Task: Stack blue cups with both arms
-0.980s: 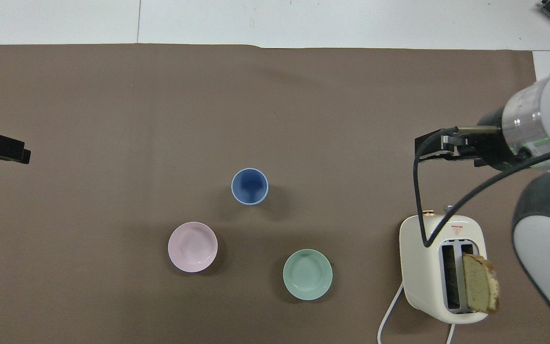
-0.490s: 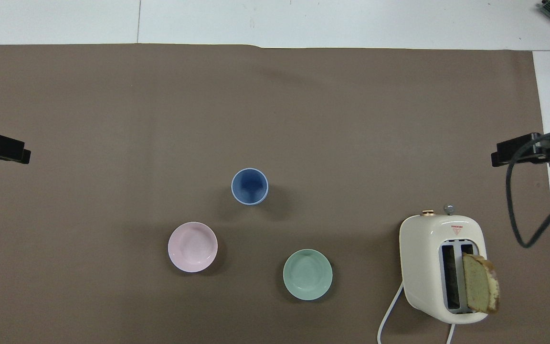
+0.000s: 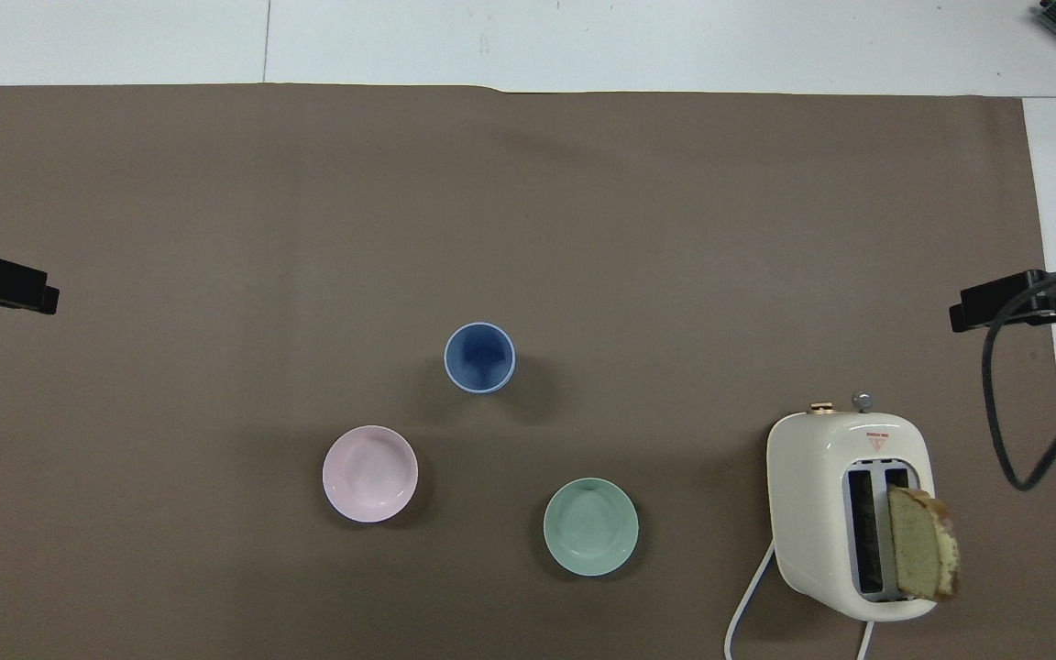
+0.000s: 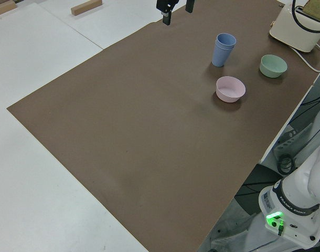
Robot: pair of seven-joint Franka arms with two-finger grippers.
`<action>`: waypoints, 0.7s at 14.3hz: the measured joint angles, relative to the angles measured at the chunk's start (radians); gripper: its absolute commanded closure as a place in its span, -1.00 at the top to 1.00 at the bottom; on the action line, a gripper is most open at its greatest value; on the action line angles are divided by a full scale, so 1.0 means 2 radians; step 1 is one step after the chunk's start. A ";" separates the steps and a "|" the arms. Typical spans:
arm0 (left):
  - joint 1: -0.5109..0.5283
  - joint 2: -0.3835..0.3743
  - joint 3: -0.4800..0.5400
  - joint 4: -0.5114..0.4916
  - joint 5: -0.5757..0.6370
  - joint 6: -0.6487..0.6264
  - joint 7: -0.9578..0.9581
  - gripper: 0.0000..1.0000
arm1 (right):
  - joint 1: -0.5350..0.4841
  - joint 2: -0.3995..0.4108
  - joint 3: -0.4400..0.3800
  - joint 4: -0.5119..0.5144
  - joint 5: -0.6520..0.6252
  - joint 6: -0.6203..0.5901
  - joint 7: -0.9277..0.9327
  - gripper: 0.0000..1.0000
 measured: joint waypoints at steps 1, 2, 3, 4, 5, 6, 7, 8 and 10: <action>0.000 0.000 0.000 0.000 0.000 0.000 0.000 1.00 | 0.000 -0.001 0.000 -0.002 0.000 0.001 0.000 1.00; 0.000 0.000 0.000 0.000 0.000 0.000 0.000 1.00 | 0.000 -0.002 0.000 -0.004 0.000 0.002 0.000 1.00; 0.000 0.000 0.000 0.000 0.000 0.000 0.000 1.00 | 0.000 -0.002 0.000 -0.006 0.000 0.006 0.000 1.00; 0.000 0.000 0.000 0.000 0.000 0.000 0.000 1.00 | 0.000 -0.002 0.000 -0.008 0.000 0.011 0.000 1.00; 0.000 0.000 0.000 0.000 0.000 0.000 0.000 1.00 | 0.000 -0.003 0.000 -0.009 0.000 0.012 0.000 1.00; 0.000 0.000 -0.001 0.000 0.000 0.000 0.000 1.00 | 0.000 -0.003 0.000 -0.010 0.000 0.012 0.000 1.00; 0.000 0.000 -0.004 0.000 0.000 0.000 0.000 1.00 | 0.000 -0.003 0.000 -0.010 0.000 0.012 0.000 1.00; 0.000 0.000 -0.006 0.000 0.000 0.000 0.000 1.00 | 0.000 -0.003 0.000 -0.011 0.000 0.012 0.000 1.00; 0.000 0.000 -0.009 0.000 0.000 0.000 0.000 1.00 | 0.000 -0.003 0.000 -0.011 0.000 0.012 0.000 1.00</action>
